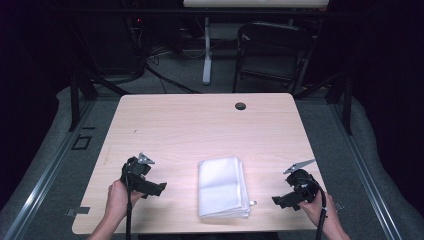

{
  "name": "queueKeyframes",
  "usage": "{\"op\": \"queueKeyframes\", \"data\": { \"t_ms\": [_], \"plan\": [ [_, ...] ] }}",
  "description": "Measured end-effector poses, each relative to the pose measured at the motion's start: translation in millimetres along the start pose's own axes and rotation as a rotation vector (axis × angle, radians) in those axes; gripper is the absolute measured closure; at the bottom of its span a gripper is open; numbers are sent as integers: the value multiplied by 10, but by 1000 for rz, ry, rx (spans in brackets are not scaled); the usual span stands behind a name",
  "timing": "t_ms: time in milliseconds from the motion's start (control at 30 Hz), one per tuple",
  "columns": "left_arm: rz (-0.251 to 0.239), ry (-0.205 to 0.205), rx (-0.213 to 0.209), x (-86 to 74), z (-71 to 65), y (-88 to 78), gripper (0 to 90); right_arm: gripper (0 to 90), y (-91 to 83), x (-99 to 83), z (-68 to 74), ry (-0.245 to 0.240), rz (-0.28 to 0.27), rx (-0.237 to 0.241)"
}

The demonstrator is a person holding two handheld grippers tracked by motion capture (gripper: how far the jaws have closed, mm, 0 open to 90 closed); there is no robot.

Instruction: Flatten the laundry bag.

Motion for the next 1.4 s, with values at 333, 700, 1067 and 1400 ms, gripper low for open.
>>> {"op": "queueKeyframes", "data": {
  "t_ms": [333, 700, 1067, 1400],
  "plan": [
    [-27, 18, -9, 43, -79, -59, 1, 7, 15, 14, 34, 13, -5, 15],
    [-45, 30, -26, 169, -255, -54, 2, 12, -2, 38, 71, 16, -11, 26],
    [-62, 118, -121, 359, -768, -4, 7, 13, 4, 56, 132, 7, -5, 42],
    [-49, 238, -189, 432, -1165, 99, 12, 15, 21, 51, 126, 19, 2, 46]
  ]
}}
Point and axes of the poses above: each handheld gripper's, and its own axes: y roughly forward along the jaws, x roughly out of its top, z roughly to its left, the point moved 7 cm from there along y, roughly forward along the jaws, and after that the axes turned 1 degree about x, right-handed, at the moved point
